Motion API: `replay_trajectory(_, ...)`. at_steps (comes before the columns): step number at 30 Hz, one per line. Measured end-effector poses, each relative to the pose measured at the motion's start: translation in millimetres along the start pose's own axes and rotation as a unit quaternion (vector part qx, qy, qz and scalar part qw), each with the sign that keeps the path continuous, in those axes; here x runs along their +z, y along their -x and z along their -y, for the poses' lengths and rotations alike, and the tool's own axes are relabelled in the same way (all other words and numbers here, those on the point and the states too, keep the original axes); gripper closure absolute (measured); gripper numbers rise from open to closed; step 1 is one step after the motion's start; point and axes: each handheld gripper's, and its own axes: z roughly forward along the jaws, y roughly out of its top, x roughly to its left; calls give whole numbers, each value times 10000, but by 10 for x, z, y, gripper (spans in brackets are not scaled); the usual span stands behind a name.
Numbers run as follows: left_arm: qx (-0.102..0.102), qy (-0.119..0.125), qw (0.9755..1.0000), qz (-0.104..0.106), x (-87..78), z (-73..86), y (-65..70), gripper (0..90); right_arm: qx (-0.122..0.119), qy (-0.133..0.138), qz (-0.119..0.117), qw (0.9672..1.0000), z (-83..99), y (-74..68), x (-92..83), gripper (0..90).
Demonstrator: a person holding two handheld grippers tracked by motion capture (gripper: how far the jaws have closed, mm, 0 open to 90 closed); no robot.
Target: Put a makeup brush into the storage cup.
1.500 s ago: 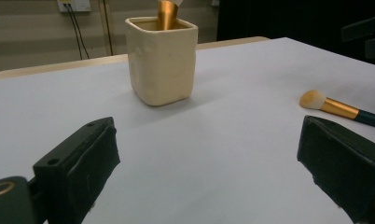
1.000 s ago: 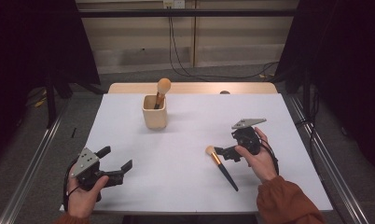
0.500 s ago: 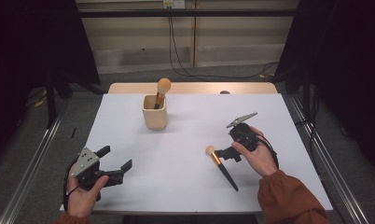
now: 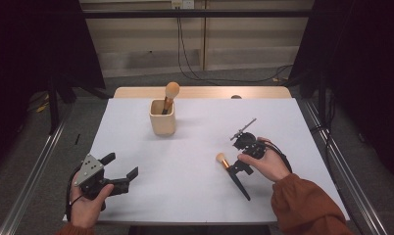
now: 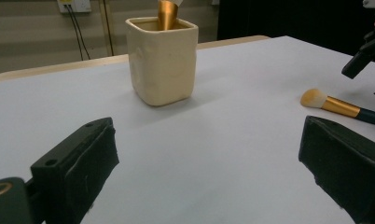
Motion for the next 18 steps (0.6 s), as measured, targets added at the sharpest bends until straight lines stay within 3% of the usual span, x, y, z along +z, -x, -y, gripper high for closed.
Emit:
replay_trajectory(8, 18, 49, 10000, -15, -7, -4, -8, 42, -91, -492, 80, 9987, -59, -68, 142, 51)
replay_trajectory(18, 13, 10, 10000, -17, 0, 0, -8, 42, -103, -698, 82, 9975, -83, -85, 219, 118)
